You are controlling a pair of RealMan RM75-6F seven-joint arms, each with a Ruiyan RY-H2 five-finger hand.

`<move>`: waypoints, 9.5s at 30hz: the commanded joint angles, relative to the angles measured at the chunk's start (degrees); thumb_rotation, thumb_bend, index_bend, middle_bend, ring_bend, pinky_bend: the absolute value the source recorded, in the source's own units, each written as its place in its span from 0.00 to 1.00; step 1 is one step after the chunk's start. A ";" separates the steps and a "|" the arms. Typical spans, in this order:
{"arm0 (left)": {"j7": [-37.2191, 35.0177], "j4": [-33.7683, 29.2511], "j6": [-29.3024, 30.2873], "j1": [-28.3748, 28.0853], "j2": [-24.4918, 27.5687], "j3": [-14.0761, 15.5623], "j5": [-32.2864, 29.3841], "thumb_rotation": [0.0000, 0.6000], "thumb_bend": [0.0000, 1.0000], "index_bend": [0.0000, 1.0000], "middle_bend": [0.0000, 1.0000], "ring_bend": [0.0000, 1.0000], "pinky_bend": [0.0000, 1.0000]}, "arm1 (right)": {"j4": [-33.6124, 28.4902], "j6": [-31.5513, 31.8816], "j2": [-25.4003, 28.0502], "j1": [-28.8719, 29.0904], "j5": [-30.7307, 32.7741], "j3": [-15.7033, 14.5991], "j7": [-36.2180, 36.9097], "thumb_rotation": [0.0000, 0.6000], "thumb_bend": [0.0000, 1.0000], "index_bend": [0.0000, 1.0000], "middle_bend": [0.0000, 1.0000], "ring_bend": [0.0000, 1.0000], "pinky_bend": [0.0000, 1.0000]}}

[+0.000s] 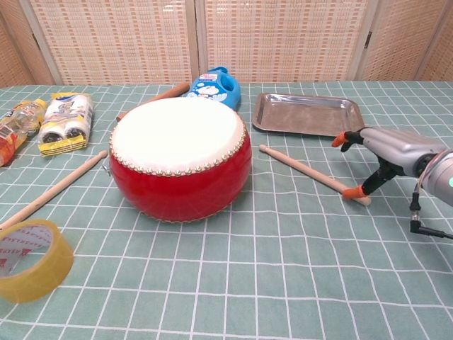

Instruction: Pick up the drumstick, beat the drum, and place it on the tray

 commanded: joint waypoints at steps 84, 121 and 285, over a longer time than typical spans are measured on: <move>-0.61 -0.15 -0.21 0.66 0.98 0.95 1.39 1.00 0.26 0.02 0.00 0.00 0.03 | 14.91 -1.41 1.45 0.33 -22.79 1.64 105.04 0.88 0.49 0.59 0.28 0.17 0.28; -0.21 -0.53 -1.37 0.23 1.06 1.57 1.80 1.00 0.26 0.03 0.00 0.00 0.03 | 39.09 12.21 -7.14 2.68 -34.92 -14.72 148.24 0.88 0.54 0.38 0.41 0.39 0.46; -3.70 3.16 -1.90 -1.27 -1.12 1.97 3.01 1.00 0.25 0.03 0.00 0.00 0.01 | 6.02 1.60 -2.39 24.88 -11.90 1.02 -17.73 1.00 0.72 1.00 1.00 1.00 1.00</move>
